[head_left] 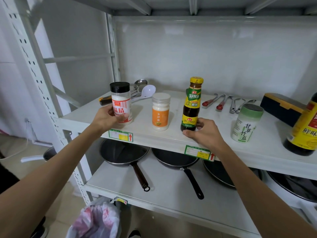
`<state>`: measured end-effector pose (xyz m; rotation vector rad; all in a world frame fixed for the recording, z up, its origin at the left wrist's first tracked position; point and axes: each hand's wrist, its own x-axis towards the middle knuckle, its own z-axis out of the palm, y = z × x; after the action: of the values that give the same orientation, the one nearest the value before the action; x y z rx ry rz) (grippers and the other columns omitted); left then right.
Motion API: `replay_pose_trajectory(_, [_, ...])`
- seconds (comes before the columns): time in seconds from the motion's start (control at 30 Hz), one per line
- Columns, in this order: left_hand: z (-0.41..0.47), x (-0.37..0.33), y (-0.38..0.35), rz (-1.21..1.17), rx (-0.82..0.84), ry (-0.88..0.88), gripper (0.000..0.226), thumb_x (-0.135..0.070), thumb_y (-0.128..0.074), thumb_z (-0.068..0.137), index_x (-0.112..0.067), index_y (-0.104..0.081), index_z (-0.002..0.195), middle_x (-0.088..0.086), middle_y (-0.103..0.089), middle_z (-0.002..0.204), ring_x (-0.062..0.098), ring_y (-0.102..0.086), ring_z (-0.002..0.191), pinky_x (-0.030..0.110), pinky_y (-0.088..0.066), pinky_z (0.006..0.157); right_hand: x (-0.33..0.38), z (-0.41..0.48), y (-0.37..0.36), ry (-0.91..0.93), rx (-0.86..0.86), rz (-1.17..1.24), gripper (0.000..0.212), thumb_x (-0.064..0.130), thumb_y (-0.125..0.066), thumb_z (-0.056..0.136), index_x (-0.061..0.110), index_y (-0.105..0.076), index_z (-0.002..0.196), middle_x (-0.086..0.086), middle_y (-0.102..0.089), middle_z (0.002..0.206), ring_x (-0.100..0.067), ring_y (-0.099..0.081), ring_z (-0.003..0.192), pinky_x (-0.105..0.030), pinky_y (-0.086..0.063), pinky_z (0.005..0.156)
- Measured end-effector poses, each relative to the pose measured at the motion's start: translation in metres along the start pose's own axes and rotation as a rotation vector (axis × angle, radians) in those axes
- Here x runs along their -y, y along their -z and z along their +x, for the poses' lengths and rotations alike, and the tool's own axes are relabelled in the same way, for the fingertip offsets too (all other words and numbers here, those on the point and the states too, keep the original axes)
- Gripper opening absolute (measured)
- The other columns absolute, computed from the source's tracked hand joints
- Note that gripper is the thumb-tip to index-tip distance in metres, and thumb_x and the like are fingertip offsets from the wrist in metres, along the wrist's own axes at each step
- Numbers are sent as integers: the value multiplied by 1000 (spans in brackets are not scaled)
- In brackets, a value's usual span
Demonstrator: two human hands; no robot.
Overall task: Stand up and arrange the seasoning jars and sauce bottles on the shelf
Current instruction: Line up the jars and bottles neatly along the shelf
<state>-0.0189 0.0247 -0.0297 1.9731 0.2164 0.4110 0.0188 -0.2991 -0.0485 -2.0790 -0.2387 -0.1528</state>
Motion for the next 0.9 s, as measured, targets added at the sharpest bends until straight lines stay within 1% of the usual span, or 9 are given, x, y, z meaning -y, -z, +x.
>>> replay_pose_trajectory(0.07, [1,2,0,0,2,0,55,-20,-76,80,-11,-56,131,6,-62,128,18,-57,105,31,-43,95,1,-1,1,-1,-19,-8,51,18,-85,71,13,-67,118,6,-66,99,-7,-61,88,-23,-44,86])
replay_pose_trajectory(0.1, [1,3,0,0,6,3,56,-20,-76,81,-11,-55,132,7,-61,131,18,-56,106,32,-43,96,1,-2,2,-4,-29,-13,49,17,-84,71,13,-67,117,6,-65,98,-8,-62,87,-23,-44,84])
replay_pose_trajectory(0.2, [0,3,-1,-4,17,23,58,-22,-75,81,-11,-52,134,9,-59,134,21,-57,112,35,-42,102,1,-2,4,-16,-34,-35,49,17,-84,71,12,-66,117,4,-66,99,-15,-65,93,-25,-45,84])
replay_pose_trajectory(0.27, [0,5,-1,1,19,36,60,-24,-74,82,-12,-51,135,9,-59,136,25,-56,120,40,-41,105,1,-1,5,-26,-28,-52,49,18,-84,71,13,-66,116,2,-68,101,-16,-66,95,-25,-46,84])
replay_pose_trajectory(0.33, [1,5,-1,12,15,39,60,-26,-73,82,-13,-51,136,9,-58,137,27,-55,124,42,-41,106,1,-1,5,-33,-28,-58,49,19,-84,70,13,-66,115,1,-70,102,-16,-67,94,-25,-48,84])
replay_pose_trajectory(0.5, [1,6,-2,49,9,44,59,-28,-71,84,-14,-49,137,9,-56,138,29,-54,126,45,-40,108,1,-2,5,-35,-44,-107,53,23,-83,67,14,-63,115,-1,-70,102,-19,-66,94,-29,-50,82])
replay_pose_trajectory(0.63, [0,6,-3,56,4,46,60,-28,-71,84,-14,-49,137,9,-56,139,29,-54,126,45,-40,107,-1,-6,13,-45,-73,-139,51,21,-81,69,12,-62,115,-2,-67,100,-20,-63,92,-27,-45,79])
replay_pose_trajectory(0.9, [0,7,-2,56,3,59,61,-29,-72,83,-14,-50,138,9,-57,138,29,-55,125,47,-41,108,-4,-10,20,-56,-73,-77,49,18,-82,68,13,-65,114,1,-69,99,-18,-67,93,-27,-49,82])
